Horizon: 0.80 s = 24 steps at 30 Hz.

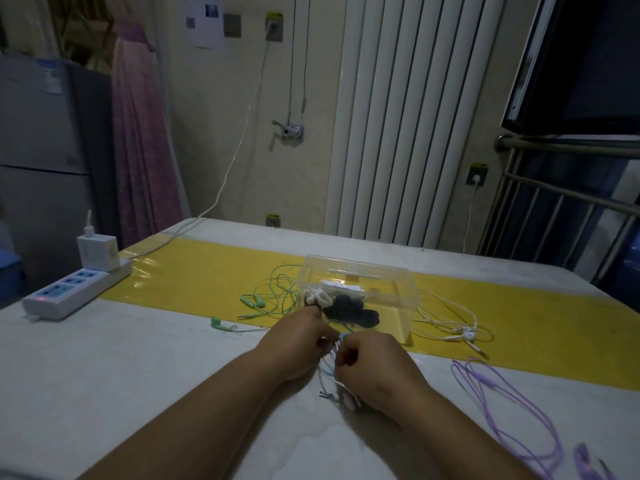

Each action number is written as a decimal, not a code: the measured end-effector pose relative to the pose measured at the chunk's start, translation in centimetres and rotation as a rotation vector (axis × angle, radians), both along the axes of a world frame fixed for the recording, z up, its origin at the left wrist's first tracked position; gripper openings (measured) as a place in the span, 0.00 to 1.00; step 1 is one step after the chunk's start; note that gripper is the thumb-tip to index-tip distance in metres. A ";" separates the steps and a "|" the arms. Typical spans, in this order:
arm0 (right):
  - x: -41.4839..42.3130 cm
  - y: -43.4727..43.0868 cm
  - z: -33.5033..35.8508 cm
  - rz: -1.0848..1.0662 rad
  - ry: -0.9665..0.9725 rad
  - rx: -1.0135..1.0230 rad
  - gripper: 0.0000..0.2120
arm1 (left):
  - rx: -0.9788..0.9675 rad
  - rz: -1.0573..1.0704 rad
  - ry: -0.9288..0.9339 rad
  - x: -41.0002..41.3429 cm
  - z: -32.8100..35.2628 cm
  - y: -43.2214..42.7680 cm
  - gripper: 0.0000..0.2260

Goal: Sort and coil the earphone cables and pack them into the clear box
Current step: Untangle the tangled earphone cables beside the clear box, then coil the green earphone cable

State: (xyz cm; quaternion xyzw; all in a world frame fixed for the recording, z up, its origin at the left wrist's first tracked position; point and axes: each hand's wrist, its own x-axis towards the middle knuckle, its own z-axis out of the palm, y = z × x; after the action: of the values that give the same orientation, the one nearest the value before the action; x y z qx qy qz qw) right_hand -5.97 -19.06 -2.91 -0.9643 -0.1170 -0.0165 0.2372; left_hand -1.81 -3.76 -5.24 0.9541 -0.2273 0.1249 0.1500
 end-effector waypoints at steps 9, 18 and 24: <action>1.4 -0.6 3.3 -0.046 -0.145 0.205 0.08 | -0.301 0.107 0.027 0.2 1.1 0.7 0.12; 2.3 0.2 4.2 -0.050 -0.195 0.229 0.06 | -0.389 0.168 0.003 -0.2 1.9 3.0 0.10; 2.6 3.1 3.5 0.007 -0.165 0.231 0.09 | -0.386 0.324 -0.024 -0.2 1.5 5.8 0.08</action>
State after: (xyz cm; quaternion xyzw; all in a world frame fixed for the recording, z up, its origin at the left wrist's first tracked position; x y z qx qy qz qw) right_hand -3.36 -15.96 0.60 -0.9255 -0.1366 -0.1082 0.3362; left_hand -2.03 2.05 -3.75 0.9303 -0.0450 0.1996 0.3045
